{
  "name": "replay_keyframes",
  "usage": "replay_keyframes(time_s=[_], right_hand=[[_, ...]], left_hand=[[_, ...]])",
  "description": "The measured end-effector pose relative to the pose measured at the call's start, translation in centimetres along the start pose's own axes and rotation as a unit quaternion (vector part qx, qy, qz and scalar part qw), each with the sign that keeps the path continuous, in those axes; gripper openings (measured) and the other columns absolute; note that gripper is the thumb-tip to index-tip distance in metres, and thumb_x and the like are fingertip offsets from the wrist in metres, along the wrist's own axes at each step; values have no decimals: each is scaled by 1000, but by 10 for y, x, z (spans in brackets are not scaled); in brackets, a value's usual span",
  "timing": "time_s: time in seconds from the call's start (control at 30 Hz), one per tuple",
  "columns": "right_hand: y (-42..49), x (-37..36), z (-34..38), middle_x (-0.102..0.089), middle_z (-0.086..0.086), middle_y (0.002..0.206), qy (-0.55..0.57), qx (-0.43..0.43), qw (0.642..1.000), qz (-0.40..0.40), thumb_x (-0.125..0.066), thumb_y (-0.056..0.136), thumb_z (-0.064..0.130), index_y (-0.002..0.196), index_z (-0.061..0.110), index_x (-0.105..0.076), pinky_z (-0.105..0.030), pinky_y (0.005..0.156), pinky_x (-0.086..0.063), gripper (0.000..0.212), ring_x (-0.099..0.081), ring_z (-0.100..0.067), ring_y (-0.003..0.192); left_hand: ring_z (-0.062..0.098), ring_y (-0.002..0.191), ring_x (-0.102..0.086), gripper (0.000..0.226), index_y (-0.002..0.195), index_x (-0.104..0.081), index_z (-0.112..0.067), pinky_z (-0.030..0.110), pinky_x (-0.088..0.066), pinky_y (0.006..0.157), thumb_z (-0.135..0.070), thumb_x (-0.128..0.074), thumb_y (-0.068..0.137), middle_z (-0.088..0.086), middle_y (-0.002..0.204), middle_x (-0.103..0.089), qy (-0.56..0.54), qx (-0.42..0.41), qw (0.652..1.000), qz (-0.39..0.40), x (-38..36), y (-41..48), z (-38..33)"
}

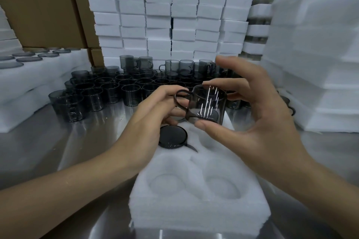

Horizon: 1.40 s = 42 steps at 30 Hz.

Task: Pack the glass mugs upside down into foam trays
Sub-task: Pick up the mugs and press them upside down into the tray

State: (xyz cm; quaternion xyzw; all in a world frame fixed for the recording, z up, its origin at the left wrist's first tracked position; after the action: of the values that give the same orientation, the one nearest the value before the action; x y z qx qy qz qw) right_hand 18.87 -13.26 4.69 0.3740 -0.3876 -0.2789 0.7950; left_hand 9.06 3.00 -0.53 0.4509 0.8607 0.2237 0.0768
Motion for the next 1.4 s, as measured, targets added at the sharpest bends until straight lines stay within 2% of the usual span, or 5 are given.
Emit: replay_keyframes(time_s=[0.4,0.67,0.83,1.0,1.4], right_hand=[[-3,0,-14,-64,13,130,-22,-44,999,10,-91,80,28,146,38,-52,-33,106,-52,78,-60,-17,133],[-9,-18,-32,-64,14,137,56,-147,977,147,-72,100,42,142,40,-58,-38,109,-50,44,-60,-13,132],[-8,-19,-28,-65,14,129,-2,-110,982,156,-67,100,43,133,42,-64,-25,100,-48,33,-61,-17,127],[-4,-13,-29,-64,18,114,-116,-72,975,175,-67,92,50,124,47,-71,-17,92,-43,32,-60,-12,117],[-9,-21,-32,-59,21,116,-144,-81,952,259,-63,95,48,131,45,-62,-18,95,-40,36,-53,-10,120]], left_hand=[[3,92,-74,25,114,-79,-19,11,-54,76,-28,-58,104,-3,99,-80,69,-57,995,-46,0,-3,-13],[10,102,-75,22,112,-80,-27,19,-56,88,-18,-60,109,-10,102,-81,142,-31,989,-19,-1,-3,-13],[31,100,-74,24,115,-80,-34,53,-56,94,-22,-60,110,-4,103,-81,186,8,982,5,-4,-3,-10],[37,100,-67,35,119,-78,-33,35,-55,81,-6,-60,106,-16,108,-77,175,29,984,-14,-2,-4,-5],[3,115,-67,55,113,-77,-28,24,-50,99,16,-49,95,-12,110,-76,177,22,984,-16,-1,-5,-9]])
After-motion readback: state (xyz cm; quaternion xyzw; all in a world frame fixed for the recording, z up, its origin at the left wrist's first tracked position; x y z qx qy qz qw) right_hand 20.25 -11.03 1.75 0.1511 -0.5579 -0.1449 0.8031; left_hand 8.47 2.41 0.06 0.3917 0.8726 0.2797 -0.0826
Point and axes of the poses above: each hand's wrist, its own y-axis towards the middle knuckle, its own x-axis out of the back of the hand, z = x × y, the point moved 7 cm from there along y, towards the middle knuckle
